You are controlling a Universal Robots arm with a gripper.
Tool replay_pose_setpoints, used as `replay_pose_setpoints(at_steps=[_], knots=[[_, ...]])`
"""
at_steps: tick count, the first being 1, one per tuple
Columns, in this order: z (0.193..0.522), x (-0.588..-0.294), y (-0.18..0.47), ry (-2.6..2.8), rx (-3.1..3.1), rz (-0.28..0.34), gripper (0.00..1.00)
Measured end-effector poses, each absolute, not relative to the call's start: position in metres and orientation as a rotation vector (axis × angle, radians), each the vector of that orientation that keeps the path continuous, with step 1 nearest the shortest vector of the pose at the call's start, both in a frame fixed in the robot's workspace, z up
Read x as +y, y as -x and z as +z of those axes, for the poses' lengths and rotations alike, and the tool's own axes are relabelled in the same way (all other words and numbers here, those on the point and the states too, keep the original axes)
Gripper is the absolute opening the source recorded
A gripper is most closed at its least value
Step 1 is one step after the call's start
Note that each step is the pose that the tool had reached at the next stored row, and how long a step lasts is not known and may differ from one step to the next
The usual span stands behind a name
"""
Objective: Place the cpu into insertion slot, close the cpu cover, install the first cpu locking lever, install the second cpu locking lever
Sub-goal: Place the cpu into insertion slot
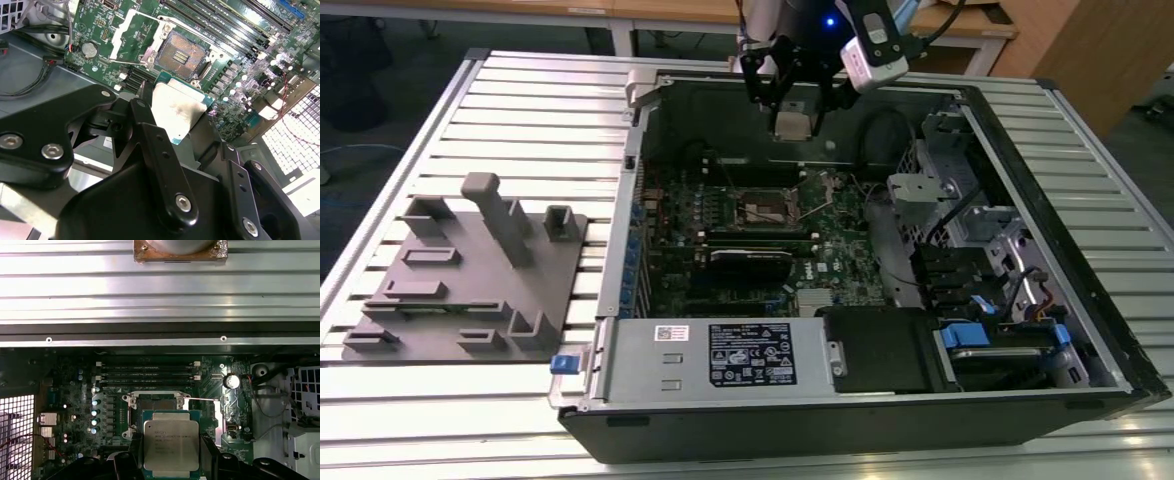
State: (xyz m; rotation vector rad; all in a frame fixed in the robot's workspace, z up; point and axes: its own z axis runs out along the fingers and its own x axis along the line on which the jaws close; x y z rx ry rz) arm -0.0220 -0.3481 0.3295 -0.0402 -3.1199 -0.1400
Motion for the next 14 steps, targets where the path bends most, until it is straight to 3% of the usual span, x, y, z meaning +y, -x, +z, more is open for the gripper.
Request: replay_pose_setpoints(at_steps=[14], knots=[[0.3288,-0.3481,0.0223,0.040,-3.120,-0.140,0.54]])
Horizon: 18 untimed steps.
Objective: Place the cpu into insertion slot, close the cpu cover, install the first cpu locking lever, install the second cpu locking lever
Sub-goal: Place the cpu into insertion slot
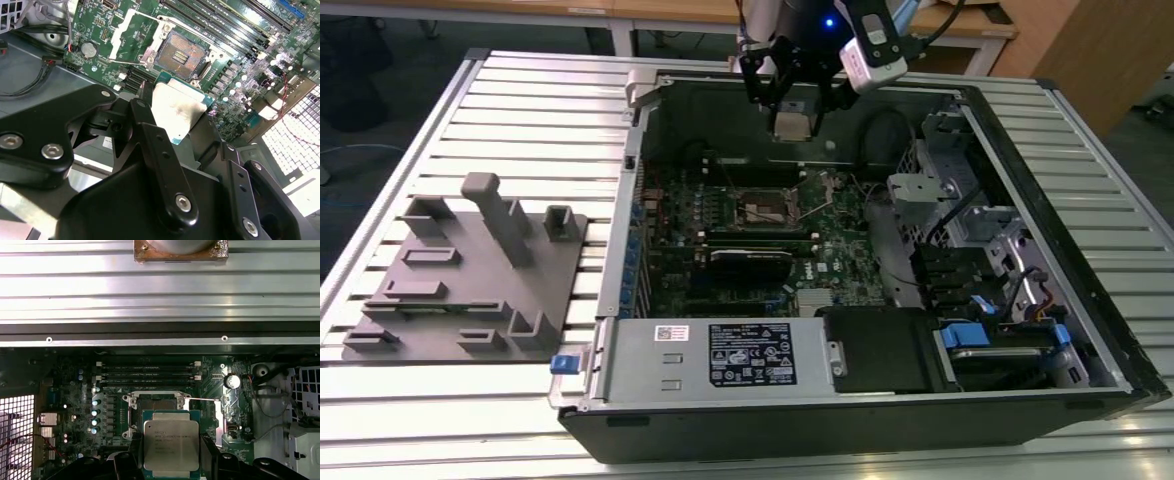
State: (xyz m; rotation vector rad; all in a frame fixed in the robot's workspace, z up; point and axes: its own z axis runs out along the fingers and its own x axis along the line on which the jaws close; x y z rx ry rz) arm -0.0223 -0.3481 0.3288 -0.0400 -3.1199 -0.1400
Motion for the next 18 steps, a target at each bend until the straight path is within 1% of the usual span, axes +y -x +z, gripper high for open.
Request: replay_pose_setpoints(at_steps=[18], knots=[[0.317,-0.348,0.024,0.040,-3.120,-0.140,0.54]])
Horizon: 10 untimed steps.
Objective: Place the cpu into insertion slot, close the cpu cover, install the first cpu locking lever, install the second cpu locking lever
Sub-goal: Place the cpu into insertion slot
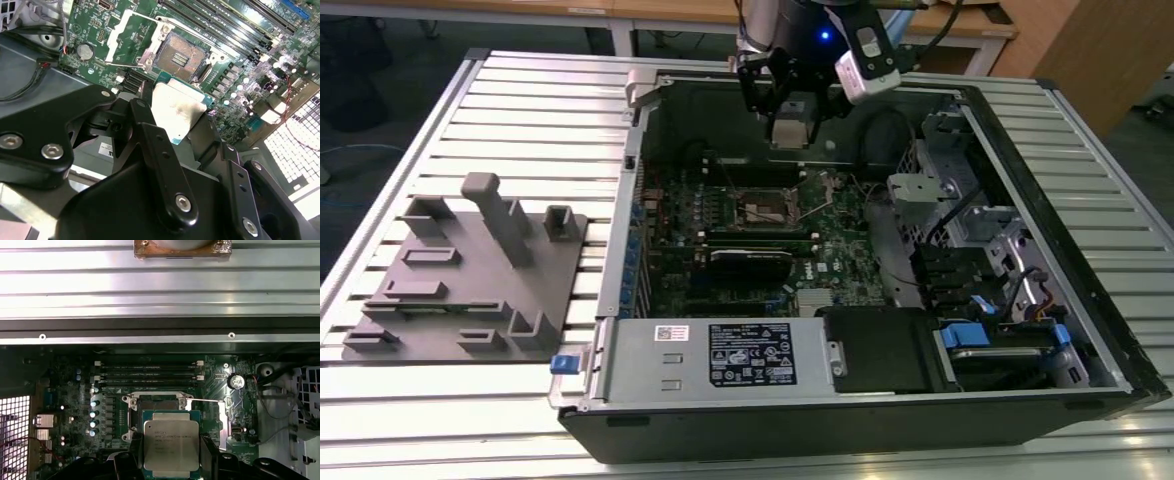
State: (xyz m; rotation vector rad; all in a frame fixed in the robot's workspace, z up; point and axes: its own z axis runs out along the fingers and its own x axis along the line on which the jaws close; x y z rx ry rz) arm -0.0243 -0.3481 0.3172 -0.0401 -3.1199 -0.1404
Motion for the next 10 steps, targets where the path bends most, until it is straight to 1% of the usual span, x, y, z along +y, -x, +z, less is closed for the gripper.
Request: replay_pose_setpoints(at_steps=[10], knots=[[0.305,-0.348,0.030,0.040,-3.120,-0.140,0.54]])
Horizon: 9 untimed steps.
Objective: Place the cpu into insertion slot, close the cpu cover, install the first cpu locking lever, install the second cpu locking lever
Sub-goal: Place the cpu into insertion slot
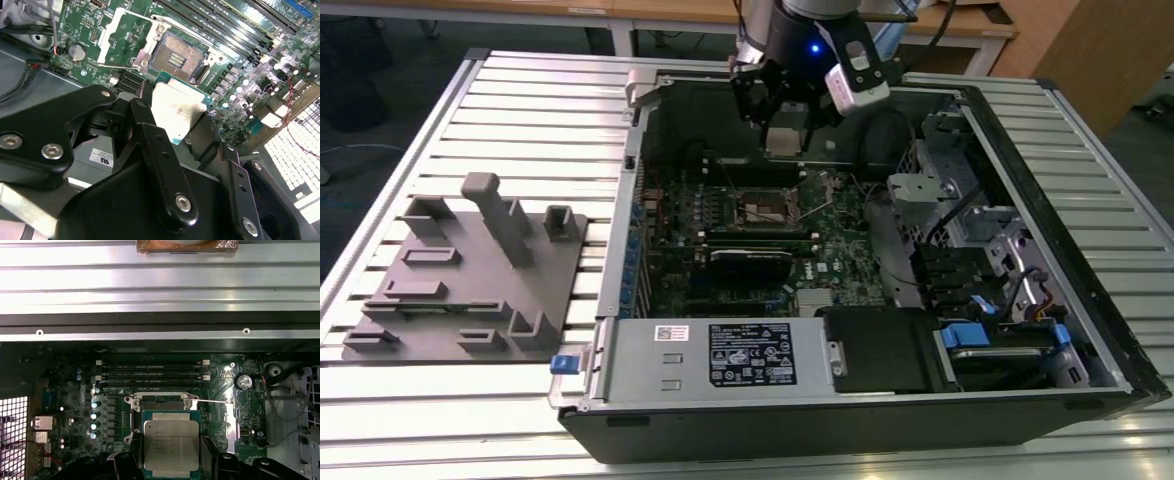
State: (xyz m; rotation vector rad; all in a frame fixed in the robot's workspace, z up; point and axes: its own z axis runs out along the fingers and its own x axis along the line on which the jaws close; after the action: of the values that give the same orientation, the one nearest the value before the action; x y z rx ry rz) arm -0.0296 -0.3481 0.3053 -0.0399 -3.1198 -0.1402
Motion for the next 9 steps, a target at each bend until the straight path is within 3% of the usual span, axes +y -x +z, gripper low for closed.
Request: replay_pose_setpoints(at_steps=[9], knots=[[0.3020,-0.3481,0.0299,0.040,-3.120,-0.140,0.54]])
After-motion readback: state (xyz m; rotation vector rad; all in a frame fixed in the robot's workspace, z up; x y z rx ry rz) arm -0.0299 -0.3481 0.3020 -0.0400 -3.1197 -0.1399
